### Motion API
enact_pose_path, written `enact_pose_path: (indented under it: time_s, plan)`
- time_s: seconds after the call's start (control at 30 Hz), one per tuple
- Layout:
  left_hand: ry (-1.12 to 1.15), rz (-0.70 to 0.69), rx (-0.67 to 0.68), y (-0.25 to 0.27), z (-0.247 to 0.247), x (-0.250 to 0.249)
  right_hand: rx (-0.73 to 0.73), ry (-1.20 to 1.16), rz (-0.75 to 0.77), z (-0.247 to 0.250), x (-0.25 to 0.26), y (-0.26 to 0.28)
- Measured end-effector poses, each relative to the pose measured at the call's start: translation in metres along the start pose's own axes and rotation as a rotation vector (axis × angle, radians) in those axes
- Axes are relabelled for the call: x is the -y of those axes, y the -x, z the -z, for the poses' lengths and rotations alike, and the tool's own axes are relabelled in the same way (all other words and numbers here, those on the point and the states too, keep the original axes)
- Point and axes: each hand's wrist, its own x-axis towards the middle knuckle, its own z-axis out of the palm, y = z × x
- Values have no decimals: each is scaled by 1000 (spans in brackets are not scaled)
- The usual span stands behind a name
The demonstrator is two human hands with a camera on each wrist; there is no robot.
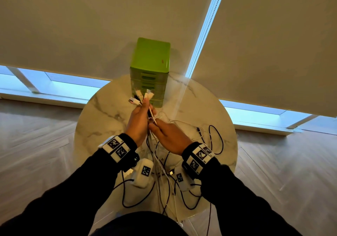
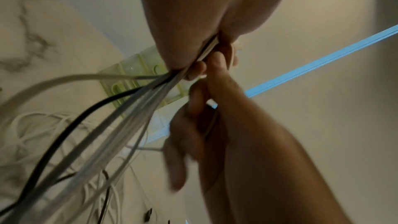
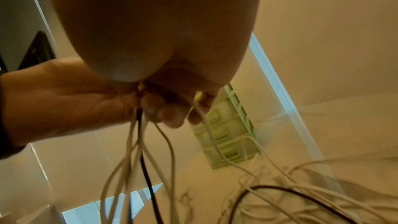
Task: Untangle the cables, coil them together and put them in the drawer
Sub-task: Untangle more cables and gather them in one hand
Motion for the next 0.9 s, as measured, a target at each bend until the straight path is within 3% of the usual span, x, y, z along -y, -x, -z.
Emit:
enact_pose_path:
  time_s: [0.13,0.33,0.47,0.53,0.63,0.77,0.9]
  plan:
    - [176,-55,18,-8,5,-14,112,-146,-63,-1,-21,9]
    - [320,-102,60,-18,22,-55,169,-64,-217,-17,-65,12]
    - [272,-208,2,-27,44,-86,180,57,-313,-19,-90,9]
    - [218,-250,-35,-28,53,-87,183,273,-448,-12,-98,-9]
    - [24,-297,-47,-23,56,-73,-1,284,-599,3,-96,-50]
    - [-219,-243,-20,-15,52,-43,-259,119,-435,28,-61,-92]
    - [-303,-130,-97,-13,45,-18,-250,-82,-226,30,-11,-96]
